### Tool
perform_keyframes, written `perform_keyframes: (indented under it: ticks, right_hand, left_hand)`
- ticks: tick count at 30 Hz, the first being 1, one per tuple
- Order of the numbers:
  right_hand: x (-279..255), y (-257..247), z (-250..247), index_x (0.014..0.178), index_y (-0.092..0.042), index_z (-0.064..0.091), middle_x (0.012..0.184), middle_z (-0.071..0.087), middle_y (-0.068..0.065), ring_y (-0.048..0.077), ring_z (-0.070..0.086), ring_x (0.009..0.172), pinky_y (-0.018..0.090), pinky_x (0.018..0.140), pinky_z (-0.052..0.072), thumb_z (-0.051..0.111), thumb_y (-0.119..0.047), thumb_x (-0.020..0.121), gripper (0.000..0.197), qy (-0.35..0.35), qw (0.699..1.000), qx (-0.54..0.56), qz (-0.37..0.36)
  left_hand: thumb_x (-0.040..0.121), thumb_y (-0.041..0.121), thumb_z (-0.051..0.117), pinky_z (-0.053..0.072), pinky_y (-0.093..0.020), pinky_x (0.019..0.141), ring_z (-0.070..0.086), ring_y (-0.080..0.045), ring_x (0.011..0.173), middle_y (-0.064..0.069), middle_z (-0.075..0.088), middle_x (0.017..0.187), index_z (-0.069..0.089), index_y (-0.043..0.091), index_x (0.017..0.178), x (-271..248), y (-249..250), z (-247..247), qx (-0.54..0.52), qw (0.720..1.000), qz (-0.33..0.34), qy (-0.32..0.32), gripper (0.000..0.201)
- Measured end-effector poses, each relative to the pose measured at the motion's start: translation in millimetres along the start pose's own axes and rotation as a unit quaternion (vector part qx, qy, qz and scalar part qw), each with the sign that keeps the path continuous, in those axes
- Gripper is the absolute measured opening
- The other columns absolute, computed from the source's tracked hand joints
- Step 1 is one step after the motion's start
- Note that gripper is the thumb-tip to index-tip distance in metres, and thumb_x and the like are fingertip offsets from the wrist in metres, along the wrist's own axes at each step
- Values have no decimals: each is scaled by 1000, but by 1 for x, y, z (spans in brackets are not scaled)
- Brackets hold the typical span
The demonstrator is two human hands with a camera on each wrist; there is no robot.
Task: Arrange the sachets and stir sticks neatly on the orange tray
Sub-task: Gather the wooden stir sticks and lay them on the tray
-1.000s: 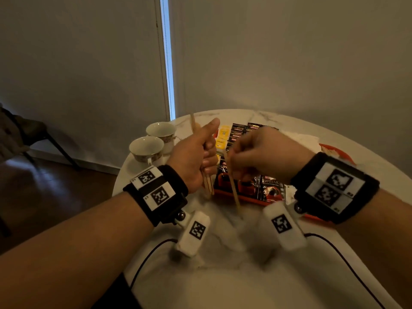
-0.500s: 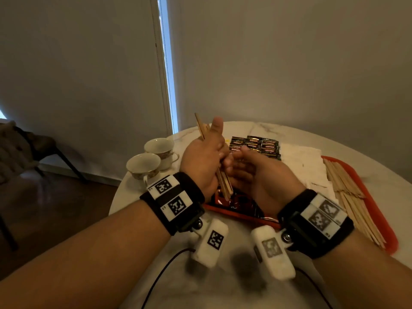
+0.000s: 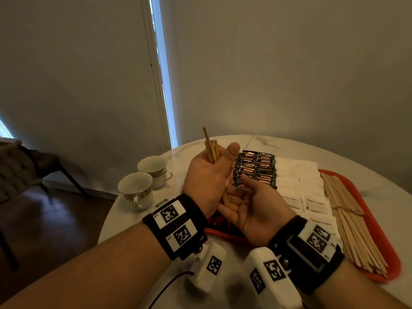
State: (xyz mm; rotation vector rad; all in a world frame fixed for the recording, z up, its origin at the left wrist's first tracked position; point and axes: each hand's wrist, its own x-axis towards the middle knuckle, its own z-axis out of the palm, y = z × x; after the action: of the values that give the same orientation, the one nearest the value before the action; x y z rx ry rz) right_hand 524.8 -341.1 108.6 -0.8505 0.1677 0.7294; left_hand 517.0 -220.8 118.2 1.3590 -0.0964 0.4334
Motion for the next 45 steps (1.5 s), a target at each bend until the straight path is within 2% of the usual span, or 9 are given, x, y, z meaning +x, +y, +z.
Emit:
perform_keyframes:
  ticks: [3, 8, 16, 19, 24, 29, 35, 40, 45]
  right_hand:
    - [-2, -2, -2, 101, -1, 67, 99, 70, 18, 32, 64, 116, 46, 106, 51, 47, -37, 104, 42, -3, 1000, -1, 5]
    - [-8, -6, 0, 124, 3, 66, 117, 65, 22, 35, 64, 118, 48, 107, 49, 61, -52, 94, 63, -33, 997, -71, 11]
    - [-34, -40, 9, 132, -12, 67, 135, 63, 25, 41, 61, 126, 57, 115, 37, 74, -84, 56, 105, -152, 961, -231, -28]
    - [-35, -42, 8, 116, 0, 67, 112, 64, 22, 33, 67, 96, 54, 109, 45, 85, -76, 47, 104, -169, 954, -244, -43]
    - [-33, -36, 9, 121, 3, 64, 81, 68, 10, 20, 64, 64, 41, 79, 59, 81, -43, 76, 66, -133, 966, -200, -91]
    - [-36, -43, 7, 122, 1, 64, 89, 68, 13, 24, 60, 75, 48, 93, 54, 89, -45, 64, 79, -146, 961, -218, -89]
    - [-40, -46, 13, 124, -23, 73, 135, 64, 17, 27, 63, 104, 48, 102, 49, 76, -43, 81, 47, -100, 935, -302, -154]
    - [-25, -38, 0, 134, -3, 64, 130, 64, 24, 36, 61, 114, 49, 114, 38, 59, -68, 88, 80, -88, 982, -168, -27]
    - [-27, -32, 3, 124, 7, 63, 120, 69, 26, 37, 71, 106, 45, 101, 54, 53, -53, 98, 66, -85, 989, -119, -18]
  left_hand:
    - [87, 48, 69, 40, -25, 48, 38, -15, 43, 0, 42, 50, 46, 14, 66, -5, 4, 4, 12, 1000, 0, -18, 46]
    - [101, 42, 59, 32, -26, 45, 30, -14, 43, 0, 36, 50, 46, 19, 59, -9, 11, 4, 37, 998, -17, -41, 50]
    - [101, 34, 60, 62, -54, 71, 69, -40, 74, -22, 70, 80, 69, 5, 79, -12, 21, -1, 193, 974, 28, -116, 37]
    - [99, 39, 59, 60, -48, 70, 68, -25, 68, -11, 71, 74, 74, 8, 84, -16, 25, -1, 266, 952, 54, -140, 38]
    - [91, 30, 55, 54, -35, 60, 59, -9, 55, 6, 62, 57, 65, 34, 61, -15, 22, 0, 294, 941, 70, -151, 32]
    - [97, 24, 55, 58, -48, 67, 64, -16, 62, 4, 65, 63, 66, 29, 69, -13, 21, -1, 328, 928, 87, -155, 31]
    - [93, 32, 53, 58, -54, 70, 69, -28, 70, -5, 70, 71, 67, 20, 72, -11, 18, 1, 350, 925, 66, -135, 28]
    - [106, 34, 55, 51, -35, 56, 58, -21, 54, -5, 61, 60, 59, 9, 68, -11, 29, 5, 223, 969, 62, -85, 46]
    - [110, 34, 48, 40, -28, 51, 42, -19, 47, -3, 45, 50, 47, 11, 58, -5, 40, 10, 144, 982, 98, -69, 57]
